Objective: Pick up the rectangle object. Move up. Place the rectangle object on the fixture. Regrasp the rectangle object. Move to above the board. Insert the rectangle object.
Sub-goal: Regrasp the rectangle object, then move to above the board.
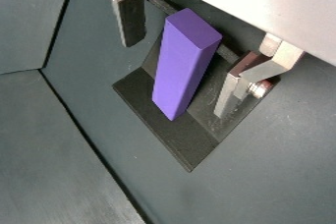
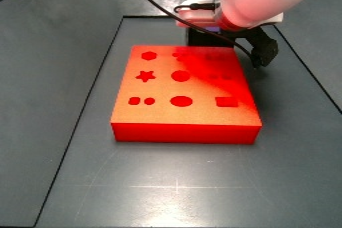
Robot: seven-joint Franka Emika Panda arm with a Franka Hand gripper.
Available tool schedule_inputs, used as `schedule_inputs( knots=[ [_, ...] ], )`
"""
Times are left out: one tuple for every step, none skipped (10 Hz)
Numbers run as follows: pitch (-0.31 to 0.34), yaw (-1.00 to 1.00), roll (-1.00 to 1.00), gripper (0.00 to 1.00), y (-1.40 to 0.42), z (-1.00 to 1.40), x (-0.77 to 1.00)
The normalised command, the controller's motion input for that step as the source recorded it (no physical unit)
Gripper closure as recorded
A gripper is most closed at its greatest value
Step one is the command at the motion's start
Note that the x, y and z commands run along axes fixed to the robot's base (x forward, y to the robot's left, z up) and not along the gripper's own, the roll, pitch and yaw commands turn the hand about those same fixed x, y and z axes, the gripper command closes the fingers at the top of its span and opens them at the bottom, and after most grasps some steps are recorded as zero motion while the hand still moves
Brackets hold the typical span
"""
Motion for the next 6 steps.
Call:
schedule_inputs(
  knots=[
    [-0.044, -0.02, 0.06, 0.0, -0.01, -0.17, 0.01],
    [0.0, 0.0, 0.0, 1.0, 0.0, -0.33, 0.0],
    [-0.354, 0.19, 0.06, 1.0, -0.17, 1.0, -0.28],
    [-0.353, 0.17, 0.06, 1.0, -0.17, 1.0, -0.28],
    [-0.361, 0.07, 0.03, 1.0, -0.15, 1.0, -0.28],
    [-0.349, -0.01, -0.01, 1.0, -0.14, 1.0, -0.27]
  ],
)
